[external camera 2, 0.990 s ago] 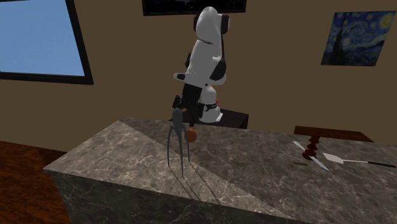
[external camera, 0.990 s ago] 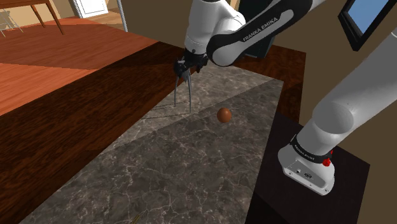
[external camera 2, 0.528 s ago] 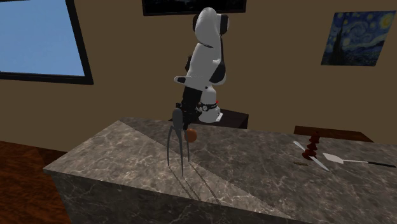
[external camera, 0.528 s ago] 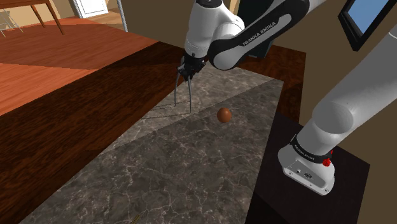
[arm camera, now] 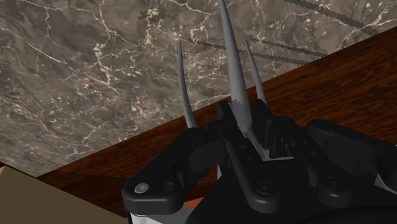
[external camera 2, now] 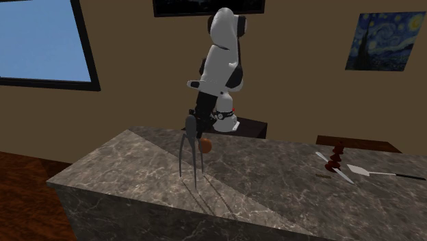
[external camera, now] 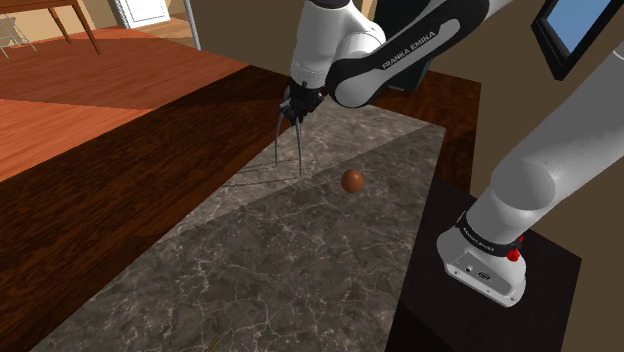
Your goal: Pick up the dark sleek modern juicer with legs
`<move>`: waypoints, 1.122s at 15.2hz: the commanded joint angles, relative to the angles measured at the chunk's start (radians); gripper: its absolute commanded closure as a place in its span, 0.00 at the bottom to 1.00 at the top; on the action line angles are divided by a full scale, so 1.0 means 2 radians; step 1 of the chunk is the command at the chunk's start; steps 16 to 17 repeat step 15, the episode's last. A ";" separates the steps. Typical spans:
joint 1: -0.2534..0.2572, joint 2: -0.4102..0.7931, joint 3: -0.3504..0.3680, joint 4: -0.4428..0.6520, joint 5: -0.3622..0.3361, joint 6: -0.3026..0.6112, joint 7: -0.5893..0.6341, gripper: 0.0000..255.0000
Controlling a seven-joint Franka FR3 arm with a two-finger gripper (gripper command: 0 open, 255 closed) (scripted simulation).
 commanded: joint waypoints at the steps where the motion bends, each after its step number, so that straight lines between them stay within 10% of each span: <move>1: 0.002 -0.008 -0.001 0.005 0.013 -0.011 -0.011 1.00; 17: 0.015 -0.056 -0.013 0.044 0.078 -0.084 -0.071 1.00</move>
